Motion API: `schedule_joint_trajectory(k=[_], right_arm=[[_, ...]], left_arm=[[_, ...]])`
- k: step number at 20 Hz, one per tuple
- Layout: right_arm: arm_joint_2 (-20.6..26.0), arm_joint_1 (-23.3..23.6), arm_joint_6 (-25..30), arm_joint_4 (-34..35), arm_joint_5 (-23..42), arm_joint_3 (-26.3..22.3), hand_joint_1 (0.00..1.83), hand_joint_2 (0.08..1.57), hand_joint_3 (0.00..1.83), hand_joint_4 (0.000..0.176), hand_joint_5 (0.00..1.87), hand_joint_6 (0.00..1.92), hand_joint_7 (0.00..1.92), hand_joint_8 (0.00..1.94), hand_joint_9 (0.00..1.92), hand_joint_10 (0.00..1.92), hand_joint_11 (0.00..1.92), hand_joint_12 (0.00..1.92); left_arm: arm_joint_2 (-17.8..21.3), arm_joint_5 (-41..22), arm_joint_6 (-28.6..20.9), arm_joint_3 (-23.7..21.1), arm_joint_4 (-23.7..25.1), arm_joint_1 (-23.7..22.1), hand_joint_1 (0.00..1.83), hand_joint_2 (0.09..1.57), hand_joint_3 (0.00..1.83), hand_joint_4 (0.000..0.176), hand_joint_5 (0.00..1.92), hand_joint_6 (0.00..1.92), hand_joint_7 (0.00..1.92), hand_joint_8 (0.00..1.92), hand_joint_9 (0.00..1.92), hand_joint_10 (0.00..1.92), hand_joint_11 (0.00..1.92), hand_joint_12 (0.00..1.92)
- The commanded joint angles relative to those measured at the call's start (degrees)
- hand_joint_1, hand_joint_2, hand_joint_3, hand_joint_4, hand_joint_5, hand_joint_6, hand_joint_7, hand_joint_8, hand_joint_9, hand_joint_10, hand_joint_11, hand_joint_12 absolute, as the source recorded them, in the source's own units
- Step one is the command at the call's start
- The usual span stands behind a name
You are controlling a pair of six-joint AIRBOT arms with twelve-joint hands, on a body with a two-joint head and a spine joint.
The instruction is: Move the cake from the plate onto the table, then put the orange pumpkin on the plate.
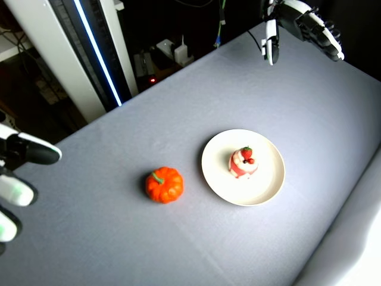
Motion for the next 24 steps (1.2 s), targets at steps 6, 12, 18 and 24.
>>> schedule_joint_trajectory(k=[6,12,18,24], right_arm=[[-0.1,0.4,0.4,1.4,7.5,0.4,0.51,0.85,0.00,0.176,0.00,0.00,0.00,0.00,0.00,0.00,0.00,0.00],[-0.8,0.4,0.4,1.3,7.2,0.7,0.58,0.84,0.00,0.176,0.00,0.00,0.00,0.00,0.00,0.00,0.00,0.00],[-0.9,0.4,0.4,0.6,6.4,0.9,0.64,0.86,0.00,0.176,0.00,0.00,0.00,0.00,0.00,0.00,0.00,0.00],[-1.0,0.4,0.4,0.0,5.4,1.1,0.74,0.88,0.01,0.176,0.00,0.00,0.00,0.00,0.00,0.00,0.00,0.00]], left_arm=[[-0.2,-7.1,-0.2,0.1,-0.2,0.3,0.72,0.74,0.00,0.176,0.00,0.00,0.00,0.00,0.00,0.00,0.00,0.00],[-2.4,-2.6,-0.2,3.2,0.5,-0.6,0.77,0.73,0.00,0.176,0.00,0.00,0.00,0.00,0.00,0.00,0.00,0.00],[-8.6,14.0,-0.2,12.7,11.1,-13.4,0.73,0.81,0.00,0.148,0.00,0.00,0.07,0.00,0.15,0.01,0.01,0.38],[-14.0,26.3,-0.2,19.5,27.0,-26.9,1.07,1.06,0.00,0.000,0.17,0.01,0.49,0.05,0.42,0.68,0.00,1.63]])
